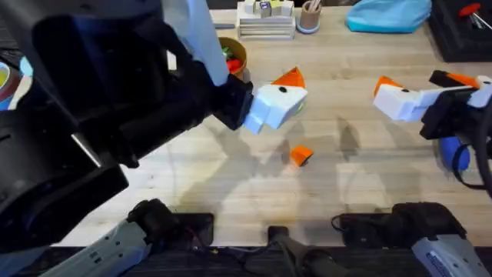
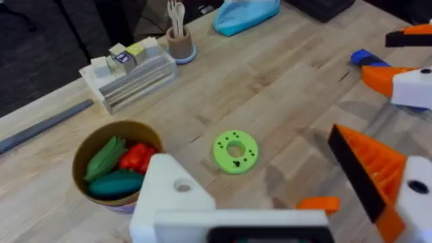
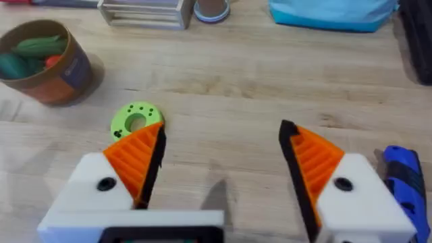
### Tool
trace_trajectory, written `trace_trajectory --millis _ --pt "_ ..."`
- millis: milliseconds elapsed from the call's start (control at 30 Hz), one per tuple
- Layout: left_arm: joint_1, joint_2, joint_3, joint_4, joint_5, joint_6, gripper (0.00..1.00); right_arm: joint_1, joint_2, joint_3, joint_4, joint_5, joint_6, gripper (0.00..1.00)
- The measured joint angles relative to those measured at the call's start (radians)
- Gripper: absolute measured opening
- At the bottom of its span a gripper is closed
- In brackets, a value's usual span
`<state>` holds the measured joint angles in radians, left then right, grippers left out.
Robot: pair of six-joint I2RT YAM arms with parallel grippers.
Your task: Pick up the gripper from the table and insert it into the empty holder that is missing its gripper. Then pick up a screw, insert it into the mounting hole, and use the screwdriver to tighten it. Finally, clean up the table by picking up the vegetable and placing it into the bucket.
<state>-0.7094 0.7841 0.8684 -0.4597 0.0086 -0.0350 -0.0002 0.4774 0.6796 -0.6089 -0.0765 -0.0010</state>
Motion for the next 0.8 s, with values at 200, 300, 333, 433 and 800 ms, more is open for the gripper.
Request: trace_trajectory --millis 200,300,333,433,800 --pt "0.0 0.0 0.0 0.074 0.0 0.001 0.993 0.0 0.0 0.0 0.0 0.0 0.0 0.994" --pt "0.0 0.001 -0.012 0.131 0.0 0.002 0.992 0.0 0.0 0.0 0.0 0.0 0.0 0.994" --pt "0.0 -0.001 -0.031 0.167 0.001 0.003 0.994 0.0 0.0 0.0 0.0 0.0 0.0 0.994" --pt "0.0 -0.062 -0.234 0.377 0.027 0.005 0.993 0.0 0.0 0.0 0.0 0.0 0.0 0.994" --pt "-0.001 -0.317 -0.67 0.743 0.095 0.005 0.993 0.0 0.0 0.0 0.0 0.0 0.0 0.992"
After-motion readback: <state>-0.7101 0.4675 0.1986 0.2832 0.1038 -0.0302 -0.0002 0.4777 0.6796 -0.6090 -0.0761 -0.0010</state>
